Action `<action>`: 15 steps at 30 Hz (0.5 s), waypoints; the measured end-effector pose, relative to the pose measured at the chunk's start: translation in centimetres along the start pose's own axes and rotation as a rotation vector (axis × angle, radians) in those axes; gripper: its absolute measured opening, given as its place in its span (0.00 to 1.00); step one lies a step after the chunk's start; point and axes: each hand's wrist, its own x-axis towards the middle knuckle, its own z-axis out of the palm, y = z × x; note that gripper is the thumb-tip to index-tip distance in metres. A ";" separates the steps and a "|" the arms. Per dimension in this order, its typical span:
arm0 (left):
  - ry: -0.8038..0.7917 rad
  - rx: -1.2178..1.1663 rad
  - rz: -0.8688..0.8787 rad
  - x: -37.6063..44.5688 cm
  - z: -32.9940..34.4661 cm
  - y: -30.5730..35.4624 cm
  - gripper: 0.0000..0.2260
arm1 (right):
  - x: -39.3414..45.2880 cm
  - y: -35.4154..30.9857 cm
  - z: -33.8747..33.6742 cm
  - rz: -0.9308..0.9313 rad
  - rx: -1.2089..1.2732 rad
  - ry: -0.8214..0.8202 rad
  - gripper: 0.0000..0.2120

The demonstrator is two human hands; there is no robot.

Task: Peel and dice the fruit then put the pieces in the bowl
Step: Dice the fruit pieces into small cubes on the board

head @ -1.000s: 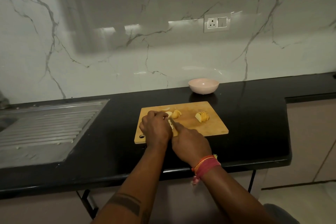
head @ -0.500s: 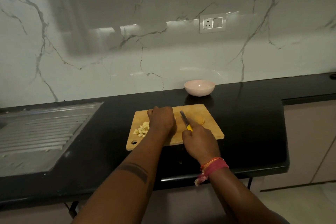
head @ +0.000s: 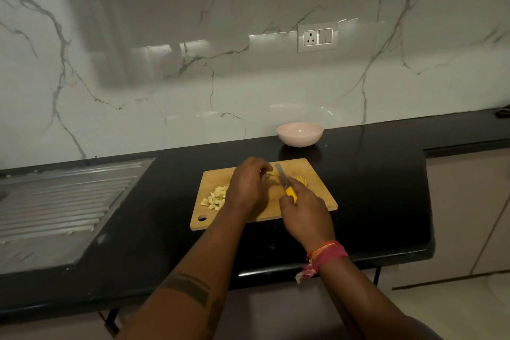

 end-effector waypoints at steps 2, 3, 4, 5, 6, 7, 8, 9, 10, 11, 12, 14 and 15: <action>-0.049 0.003 0.014 -1.4 0.4 -0.1 0.07 | -0.3 0.0 -0.1 -0.003 -0.011 -0.004 0.24; -0.070 0.017 0.031 -2.0 0.6 -0.3 0.07 | -0.5 -0.1 -0.1 -0.010 -0.035 -0.010 0.24; -0.085 0.032 0.052 -2.6 0.8 -0.6 0.07 | -0.7 -0.2 -0.1 -0.021 -0.071 -0.018 0.24; -0.097 0.040 0.069 -3.0 0.8 -0.8 0.07 | -0.8 -0.3 -0.1 -0.034 -0.111 -0.025 0.24; -0.107 0.043 0.078 -3.3 0.8 -1.0 0.08 | -0.9 -0.3 -0.1 -0.043 -0.146 -0.029 0.25; -0.117 0.044 0.082 -3.5 0.6 -1.1 0.08 | -1.0 -0.3 0.0 -0.047 -0.174 -0.036 0.25; -0.126 0.043 0.079 -3.8 0.5 -1.2 0.09 | -1.1 -0.3 0.0 -0.050 -0.195 -0.043 0.25; -0.129 0.039 0.072 -4.0 0.4 -1.3 0.10 | -1.1 -0.3 0.0 -0.054 -0.213 -0.053 0.26; -0.121 0.031 0.065 -4.2 0.3 -1.3 0.10 | -1.3 -0.3 0.1 -0.060 -0.235 -0.063 0.27; -0.108 0.022 0.056 -4.4 0.3 -1.4 0.10 | -1.5 -0.3 0.1 -0.068 -0.258 -0.069 0.27; -0.093 0.016 0.049 -4.4 0.4 -1.5 0.08 | -1.7 -0.3 0.1 -0.074 -0.278 -0.069 0.27; -0.078 0.036 0.033 -4.3 0.5 -1.7 0.11 | -2.1 -0.3 0.0 -0.080 -0.293 -0.061 0.28; -0.086 0.062 0.029 -4.2 0.7 -1.9 0.14 | -2.1 -0.2 -0.1 -0.082 -0.291 -0.056 0.28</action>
